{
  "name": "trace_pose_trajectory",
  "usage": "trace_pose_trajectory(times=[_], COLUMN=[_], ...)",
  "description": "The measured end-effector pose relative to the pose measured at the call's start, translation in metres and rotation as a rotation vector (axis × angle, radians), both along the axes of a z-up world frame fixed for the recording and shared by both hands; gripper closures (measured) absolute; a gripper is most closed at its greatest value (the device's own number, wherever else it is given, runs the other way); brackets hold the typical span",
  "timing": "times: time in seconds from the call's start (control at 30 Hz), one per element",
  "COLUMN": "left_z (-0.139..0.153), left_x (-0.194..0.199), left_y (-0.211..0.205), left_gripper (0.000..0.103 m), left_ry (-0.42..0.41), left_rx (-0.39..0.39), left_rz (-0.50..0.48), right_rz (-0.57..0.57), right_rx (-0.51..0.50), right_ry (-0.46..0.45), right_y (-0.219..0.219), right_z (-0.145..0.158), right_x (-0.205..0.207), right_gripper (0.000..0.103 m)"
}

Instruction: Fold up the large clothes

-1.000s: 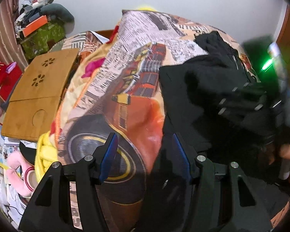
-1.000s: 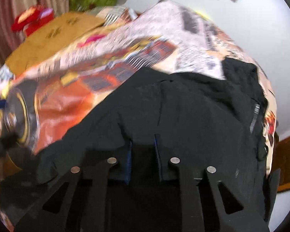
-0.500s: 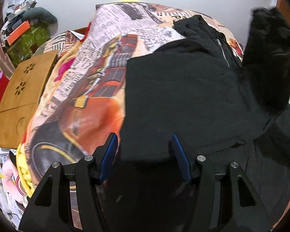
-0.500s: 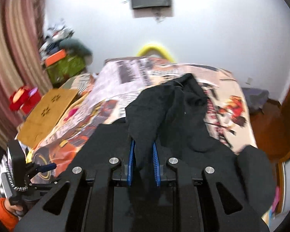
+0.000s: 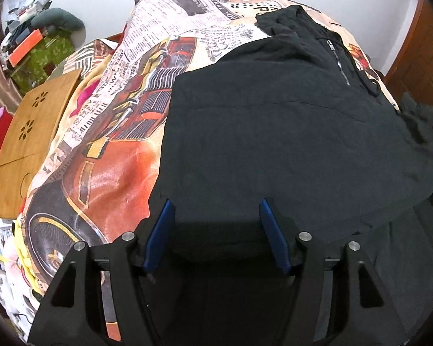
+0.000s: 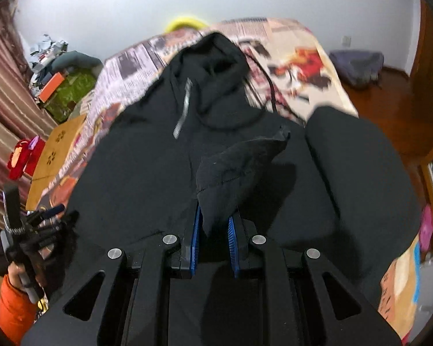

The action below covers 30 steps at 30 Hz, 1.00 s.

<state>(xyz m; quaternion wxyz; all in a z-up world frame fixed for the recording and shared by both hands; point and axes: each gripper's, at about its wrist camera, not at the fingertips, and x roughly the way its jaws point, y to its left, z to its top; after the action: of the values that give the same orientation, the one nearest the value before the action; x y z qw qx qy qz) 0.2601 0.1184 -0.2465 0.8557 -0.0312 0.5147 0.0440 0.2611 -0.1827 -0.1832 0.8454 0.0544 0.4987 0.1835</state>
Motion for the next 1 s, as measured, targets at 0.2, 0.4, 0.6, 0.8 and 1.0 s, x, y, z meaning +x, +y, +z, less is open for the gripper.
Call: trace_pose_trajectory(times=[0.2,0.4,0.6,0.8,1.0], left_z=[-0.003,-0.003,0.006,0.035,0.071], left_x=[-0.002,-0.001,-0.003,-0.004,-0.001], left_y=[0.003,0.002,-0.005,-0.029,-0.07], left_gripper=[0.036,0.036,0.036,0.036,0.036], left_ry=[-0.001,0.007,0.014,-0.047,-0.137], left_rx=[-0.011,-0.004,0.027,0.041,0.049], left_rz=[0.02,0.025,0.018,-0.028,-0.108], right_rz=[-0.026,-0.063,-0.065,-0.147,-0.253], right_rx=[-0.008,-0.055,-0.062,-0.065,-0.012], right_ry=[0.035,0.038,-0.023,-0.152,-0.154], right_y=[-0.014,-0.031,-0.052,-0.087,-0.131], right_z=[-0.013,-0.005,0.023,0.06,0.069], right_x=[-0.01,-0.018,-0.029,-0.039,-0.031], right_gripper=[0.082,0.076,0.073,0.048,0.044])
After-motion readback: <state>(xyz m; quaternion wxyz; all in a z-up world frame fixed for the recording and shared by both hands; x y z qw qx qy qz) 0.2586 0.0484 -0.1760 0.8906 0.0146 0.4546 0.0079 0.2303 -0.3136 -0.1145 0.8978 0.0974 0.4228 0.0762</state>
